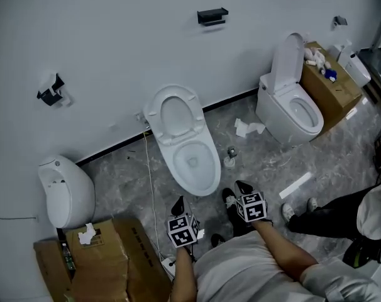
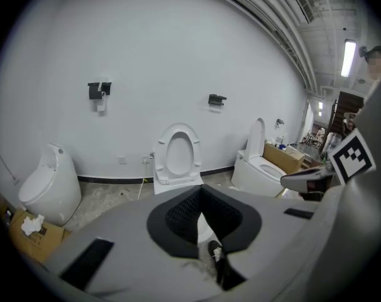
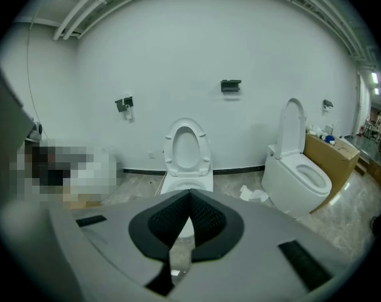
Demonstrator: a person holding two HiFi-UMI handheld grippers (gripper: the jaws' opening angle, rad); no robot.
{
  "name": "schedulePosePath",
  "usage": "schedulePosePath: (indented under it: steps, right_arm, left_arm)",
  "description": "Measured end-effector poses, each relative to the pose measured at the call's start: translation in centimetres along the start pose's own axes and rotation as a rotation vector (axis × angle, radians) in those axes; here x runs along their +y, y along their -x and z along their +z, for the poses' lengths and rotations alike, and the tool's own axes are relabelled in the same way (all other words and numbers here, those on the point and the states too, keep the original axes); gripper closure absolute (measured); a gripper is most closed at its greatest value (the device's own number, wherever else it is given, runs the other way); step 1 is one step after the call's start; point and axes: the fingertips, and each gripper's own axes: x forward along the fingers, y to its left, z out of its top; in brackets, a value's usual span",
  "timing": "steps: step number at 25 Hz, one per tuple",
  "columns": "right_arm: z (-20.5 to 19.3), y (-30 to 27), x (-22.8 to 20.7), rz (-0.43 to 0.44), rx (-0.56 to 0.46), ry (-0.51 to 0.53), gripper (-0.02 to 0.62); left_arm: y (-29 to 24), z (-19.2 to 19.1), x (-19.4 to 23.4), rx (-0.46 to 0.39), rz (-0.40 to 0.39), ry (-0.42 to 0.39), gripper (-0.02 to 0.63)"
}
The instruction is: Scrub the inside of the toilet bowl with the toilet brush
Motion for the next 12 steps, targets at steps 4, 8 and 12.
schedulePosePath:
  steps: [4,8,12]
  right_arm:
    - [0.8,-1.7,0.2,0.027,0.017,-0.022,0.595]
    - [2.2,-3.4,-0.3,0.047,0.03,-0.035,0.595]
    - [4.2,-5.6,-1.4,0.069,0.033,-0.06,0.595]
  left_arm:
    - [-1.5,0.6,0.7,0.034,0.013,-0.023,0.577]
    - [-3.4,1.9,0.6,0.035,0.014,-0.045,0.577]
    - [-5.6,3.2,0.2,0.05,0.014,-0.06,0.577]
